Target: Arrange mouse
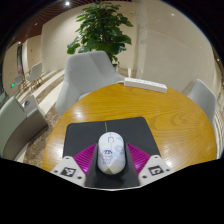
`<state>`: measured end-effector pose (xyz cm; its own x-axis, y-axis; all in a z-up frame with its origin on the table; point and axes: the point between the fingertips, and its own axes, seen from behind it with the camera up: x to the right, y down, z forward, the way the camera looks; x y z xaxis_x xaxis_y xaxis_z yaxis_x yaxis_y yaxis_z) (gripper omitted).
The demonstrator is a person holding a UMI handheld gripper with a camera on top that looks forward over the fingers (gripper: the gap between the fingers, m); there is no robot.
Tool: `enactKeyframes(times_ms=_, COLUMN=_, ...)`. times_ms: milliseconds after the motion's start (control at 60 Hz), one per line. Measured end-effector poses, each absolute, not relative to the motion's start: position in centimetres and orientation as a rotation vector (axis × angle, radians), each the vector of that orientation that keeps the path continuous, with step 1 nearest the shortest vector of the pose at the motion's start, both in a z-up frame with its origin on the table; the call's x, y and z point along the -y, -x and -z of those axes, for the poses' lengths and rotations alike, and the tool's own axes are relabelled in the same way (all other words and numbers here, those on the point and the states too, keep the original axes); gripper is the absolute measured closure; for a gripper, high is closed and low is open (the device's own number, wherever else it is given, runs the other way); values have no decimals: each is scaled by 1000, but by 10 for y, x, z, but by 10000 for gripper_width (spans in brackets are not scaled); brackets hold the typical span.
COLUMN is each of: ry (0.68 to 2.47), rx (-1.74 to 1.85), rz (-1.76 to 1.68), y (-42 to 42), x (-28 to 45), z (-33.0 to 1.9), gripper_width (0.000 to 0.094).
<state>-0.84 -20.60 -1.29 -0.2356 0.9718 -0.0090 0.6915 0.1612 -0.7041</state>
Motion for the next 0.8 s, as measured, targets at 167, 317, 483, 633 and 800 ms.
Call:
enactKeyframes(times_ms=167, ry=1616, rx=1974, rz=-816, y=1, x=189, z=-18, gripper_width=77)
enactKeyframes(times_ms=317, ry=1618, rx=1963, rz=-778, y=-34, x=155, z=-68, gripper_width=77)
enactKeyframes(times_ms=483, ry=1651, rx=1950, rz=-748, y=-88, x=108, z=-106, gripper_width=76)
enactKeyframes(times_ms=633, ry=1669, rx=1945, rz=-719, y=-129, x=73, z=-115, gripper_width=73)
enactKeyframes(times_ms=800, ry=1661, rx=1967, rz=-704, y=-148, x=55, z=-108, gripper_width=74)
